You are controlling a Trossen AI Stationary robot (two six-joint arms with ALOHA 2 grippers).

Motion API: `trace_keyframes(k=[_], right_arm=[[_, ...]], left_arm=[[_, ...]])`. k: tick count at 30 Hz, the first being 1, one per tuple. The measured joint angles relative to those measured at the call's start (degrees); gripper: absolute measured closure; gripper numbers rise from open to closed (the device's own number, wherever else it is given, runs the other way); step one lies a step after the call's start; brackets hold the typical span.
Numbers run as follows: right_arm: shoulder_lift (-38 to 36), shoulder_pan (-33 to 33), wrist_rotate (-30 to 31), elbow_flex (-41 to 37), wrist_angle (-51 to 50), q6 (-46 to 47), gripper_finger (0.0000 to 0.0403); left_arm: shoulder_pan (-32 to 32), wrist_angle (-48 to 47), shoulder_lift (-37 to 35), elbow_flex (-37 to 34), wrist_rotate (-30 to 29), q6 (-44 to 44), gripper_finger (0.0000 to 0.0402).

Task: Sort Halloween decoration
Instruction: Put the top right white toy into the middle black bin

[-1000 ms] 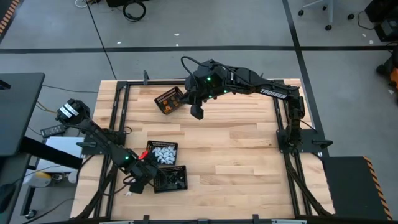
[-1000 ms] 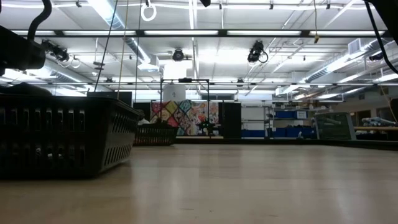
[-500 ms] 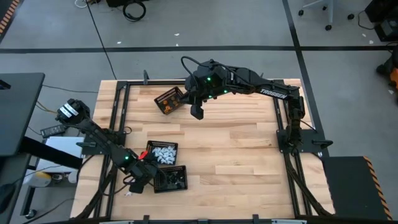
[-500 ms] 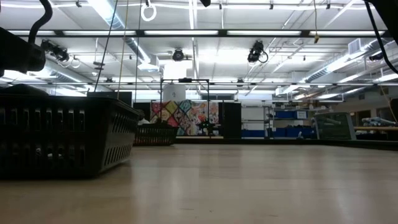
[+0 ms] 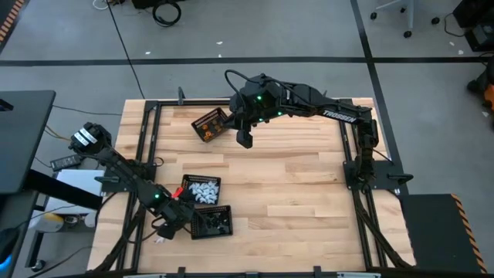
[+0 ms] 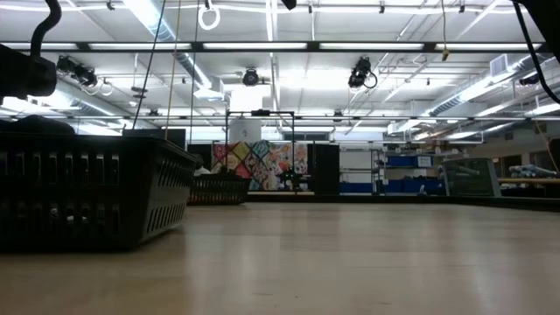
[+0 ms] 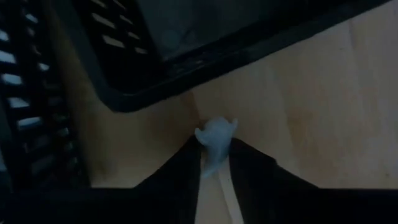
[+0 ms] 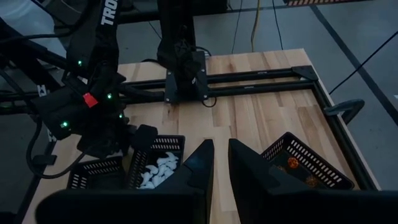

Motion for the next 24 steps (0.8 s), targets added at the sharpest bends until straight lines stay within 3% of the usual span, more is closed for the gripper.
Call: trace_keyframes(k=[6,24], right_arm=[[0.00,0.00,0.02,0.00,0.00,0.00,0.0349],[0.00,-0.02,0.26,0.00,0.07,-0.19,0.0349]], left_arm=[[0.00,0.04,0.00,-0.02,-0.02,-2.50,0.0362],[0.79,1.02,-0.04,-0.02,0.18,-16.94,0.0395]])
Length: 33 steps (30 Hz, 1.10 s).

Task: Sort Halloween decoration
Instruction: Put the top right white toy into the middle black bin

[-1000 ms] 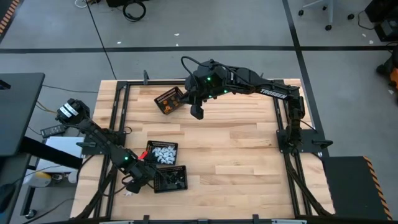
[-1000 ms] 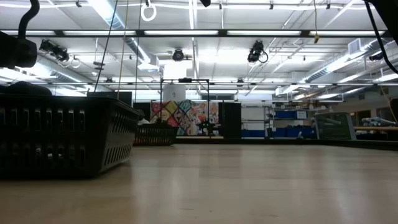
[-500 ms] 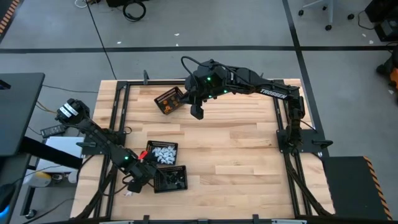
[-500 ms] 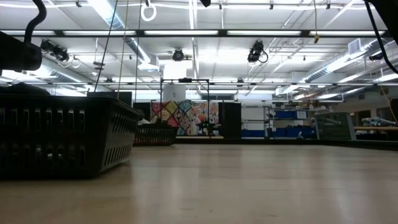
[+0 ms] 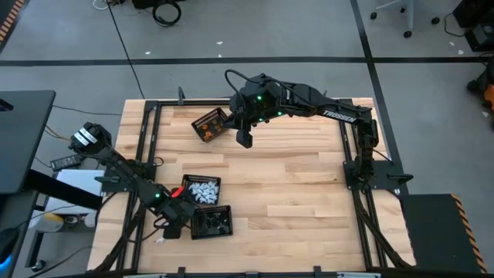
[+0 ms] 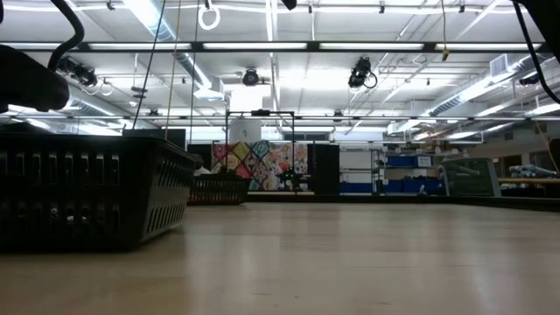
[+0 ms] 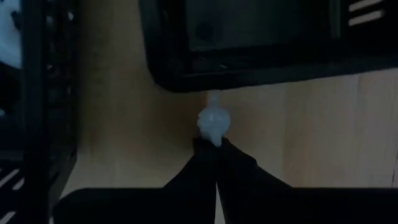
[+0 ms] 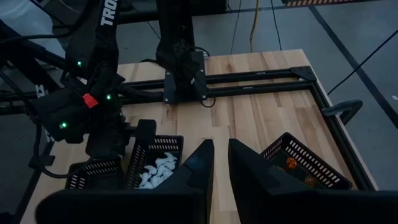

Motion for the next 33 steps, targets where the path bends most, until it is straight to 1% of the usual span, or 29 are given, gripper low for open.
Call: trace_keyframes(k=[8,16,23,27,33], right_arm=[[0.00,0.00,-0.13,0.00,0.00,0.00,0.0349],[0.01,0.00,-0.33,0.00,0.00,0.00,0.0349],[0.00,0.00,-0.33,0.00,0.48,-0.13,0.0349],[0.00,0.00,-0.31,0.00,0.46,-0.15,0.0349],[0.00,0.00,-0.33,0.00,0.46,-0.20,0.0349]], left_arm=[[-0.87,0.73,-0.38,-0.11,-2.59,-7.13,0.0400],[-8.34,0.92,-1.40,-0.17,-10.80,-19.25,0.0401],[-11.35,1.10,-1.40,-0.07,-12.24,-25.75,0.0401],[-12.65,0.92,-2.21,-0.01,-14.48,-28.64,0.0401],[-13.58,-4.67,-5.84,0.02,-17.37,-33.24,0.0401]])
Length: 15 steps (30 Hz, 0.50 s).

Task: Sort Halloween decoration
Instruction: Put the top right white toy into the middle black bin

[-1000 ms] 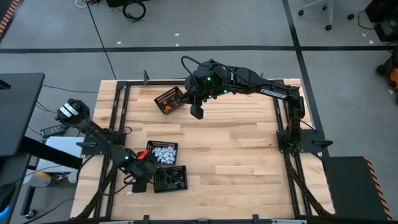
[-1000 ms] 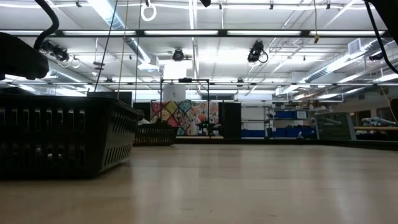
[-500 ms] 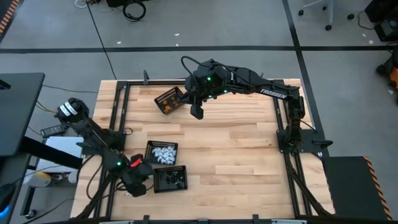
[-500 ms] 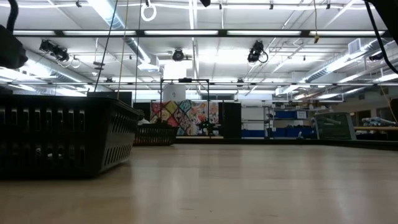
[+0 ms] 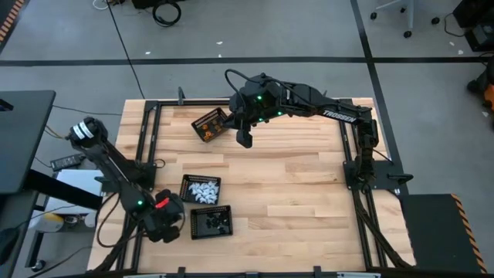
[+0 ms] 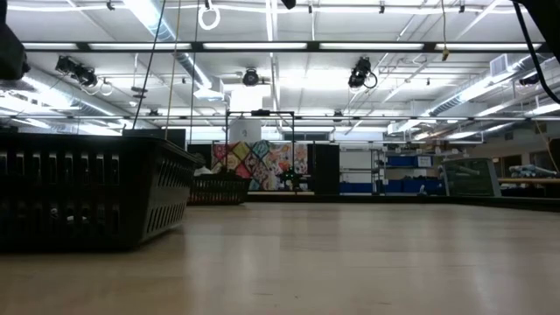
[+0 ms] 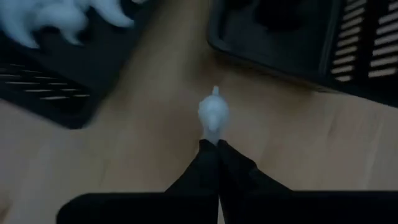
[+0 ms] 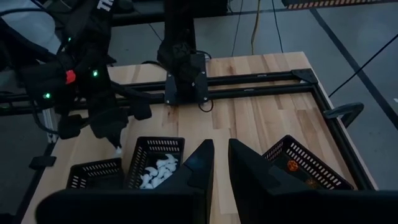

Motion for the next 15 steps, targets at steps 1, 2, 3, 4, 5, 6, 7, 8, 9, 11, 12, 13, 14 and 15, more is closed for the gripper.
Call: trace_keyframes(k=[1,2,3,4,5,6,7,8,9,11,12,13,14,15], right_arm=[[0.00,0.00,0.00,0.00,0.00,0.00,0.0349],[0.00,0.00,0.00,0.00,0.00,0.00,0.0349],[0.00,0.00,0.00,0.00,0.02,0.00,0.0349],[0.00,0.00,0.00,0.00,0.02,0.00,0.0349],[0.00,0.00,-0.02,0.00,0.01,0.00,0.0349],[0.00,0.00,-0.02,0.00,0.00,0.00,0.0349],[0.00,0.00,-0.02,0.00,0.00,0.00,0.0349],[0.00,0.00,-0.02,0.00,0.01,0.00,0.0349],[0.00,0.00,-0.02,0.00,0.02,0.00,0.0349],[0.00,0.00,-0.02,0.00,0.06,-0.04,0.0349],[0.00,0.00,-0.02,0.00,0.18,-0.11,0.0349],[0.00,-0.07,-0.03,0.00,0.35,-0.18,0.0349],[0.00,-0.16,-0.04,0.00,0.45,-0.20,0.0349],[0.00,-0.24,-0.04,0.00,0.51,-0.22,0.0349]], left_arm=[[-0.04,-0.92,-0.79,0.00,-0.49,-0.48,0.0401],[-0.04,-1.56,-1.50,0.00,-0.88,-0.79,0.0401],[-0.02,-2.11,-2.32,0.00,-1.52,-1.06,0.0401],[-0.03,-2.58,-3.34,0.00,-2.32,-1.19,0.0401],[-0.03,-2.85,-4.39,0.00,-3.33,-1.31,0.0401],[0.07,-2.91,-5.56,0.02,-4.09,-1.32,0.0401],[0.33,-3.55,-6.65,0.32,-4.85,-1.20,0.0401],[0.56,-5.06,-7.48,1.04,-5.59,-1.09,0.0401],[0.80,-6.97,-8.19,1.96,-6.69,-0.81,0.0401],[1.37,-11.66,-9.13,3.71,-9.23,-0.36,0.0401],[2.06,-13.55,-9.41,4.03,-10.10,-0.06,0.0401],[3.22,-15.01,-9.57,4.10,-10.52,0.15,0.0401],[4.75,-15.76,-9.59,4.01,-10.57,0.60,0.0401],[6.39,-15.43,-9.57,3.75,-10.58,1.77,0.0401]])
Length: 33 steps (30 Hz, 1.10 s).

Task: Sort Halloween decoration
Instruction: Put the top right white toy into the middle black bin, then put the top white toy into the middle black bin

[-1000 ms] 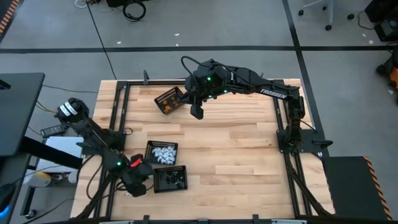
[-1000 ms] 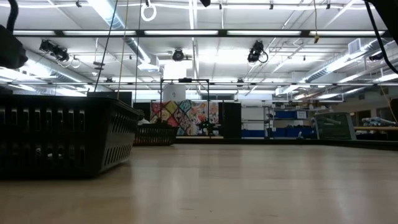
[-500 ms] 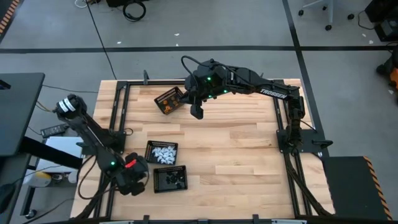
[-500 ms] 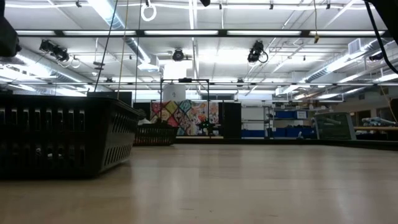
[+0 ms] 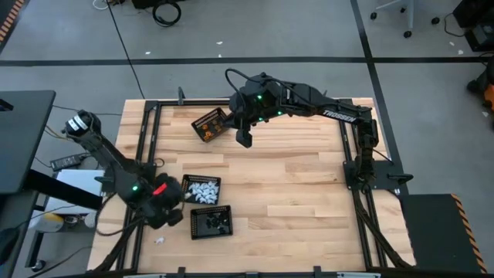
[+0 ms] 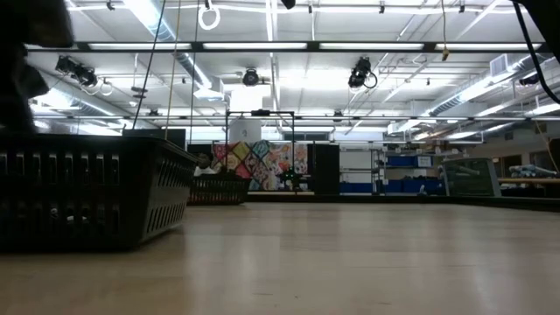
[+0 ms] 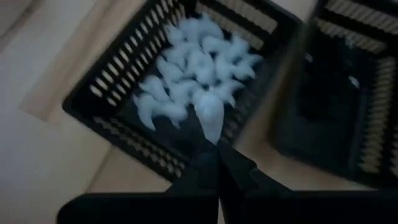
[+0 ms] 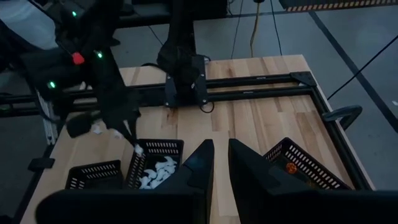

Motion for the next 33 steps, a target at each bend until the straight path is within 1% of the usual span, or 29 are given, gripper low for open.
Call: trace_keyframes(k=[4,7,11,16,20,23,25,29,33], right_arm=[[0.00,-0.27,0.00,0.00,0.44,-0.02,0.0349],[0.00,-0.42,-0.02,0.00,0.74,-0.02,0.0349],[0.00,-0.46,-0.02,0.00,0.76,-0.02,0.0349],[0.00,-0.46,-0.03,0.00,1.02,-0.02,0.0349],[0.00,-0.46,-0.04,0.00,1.20,-0.02,0.0349],[0.00,-0.46,-0.03,0.00,1.20,-0.02,0.0349],[0.00,-0.46,-0.04,0.00,1.20,-0.02,0.0349],[0.00,-0.46,-0.03,0.00,1.20,-0.02,0.0349],[0.00,-0.46,-0.04,0.00,1.17,-0.02,0.0349]], left_arm=[[7.67,3.93,0.06,-1.26,3.22,8.26,0.0401],[13.38,4.12,0.07,-1.26,4.81,12.87,0.0401],[19.42,4.95,0.28,-1.26,9.96,19.85,0.0401],[26.90,9.86,3.37,-1.26,16.57,29.57,0.0401],[31.82,12.54,7.01,-1.26,21.14,34.14,0.0401],[34.12,12.63,9.58,-1.30,24.57,35.78,0.0400],[34.52,13.04,10.03,-1.30,25.33,35.99,0.0391],[34.51,14.12,9.81,-1.30,25.50,36.32,0.0349],[34.11,14.00,7.35,-0.64,26.43,36.08,0.0318]])
